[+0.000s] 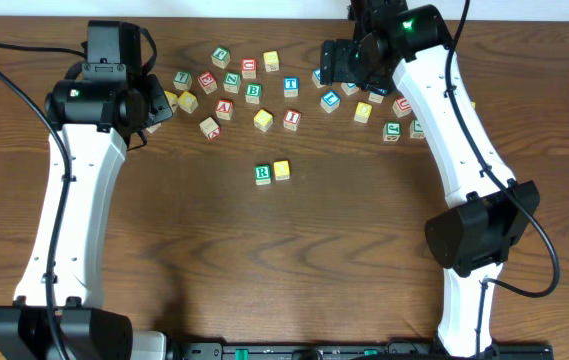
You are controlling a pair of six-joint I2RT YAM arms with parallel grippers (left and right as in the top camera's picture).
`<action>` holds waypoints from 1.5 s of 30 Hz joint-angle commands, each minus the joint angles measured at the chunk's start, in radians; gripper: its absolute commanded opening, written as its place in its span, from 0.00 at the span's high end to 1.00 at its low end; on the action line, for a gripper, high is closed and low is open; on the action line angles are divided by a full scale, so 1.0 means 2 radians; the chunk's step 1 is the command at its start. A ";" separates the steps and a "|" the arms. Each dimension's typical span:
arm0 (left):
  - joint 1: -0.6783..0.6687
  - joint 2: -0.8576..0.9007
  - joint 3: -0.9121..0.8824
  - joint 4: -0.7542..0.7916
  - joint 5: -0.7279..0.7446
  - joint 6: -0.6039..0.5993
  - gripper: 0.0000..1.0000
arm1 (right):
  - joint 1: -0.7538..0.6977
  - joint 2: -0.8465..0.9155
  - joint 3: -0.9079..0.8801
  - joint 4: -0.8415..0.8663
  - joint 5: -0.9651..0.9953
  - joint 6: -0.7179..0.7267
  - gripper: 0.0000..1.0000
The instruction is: Spell out ROBOT
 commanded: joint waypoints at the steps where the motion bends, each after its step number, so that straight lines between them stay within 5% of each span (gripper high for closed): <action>1: 0.002 0.009 -0.005 0.001 -0.004 0.001 0.60 | 0.002 0.003 0.007 0.001 0.003 0.005 0.16; 45: 0.001 0.023 -0.005 0.016 0.011 0.005 0.59 | -0.069 0.003 0.007 -0.061 0.021 0.024 0.15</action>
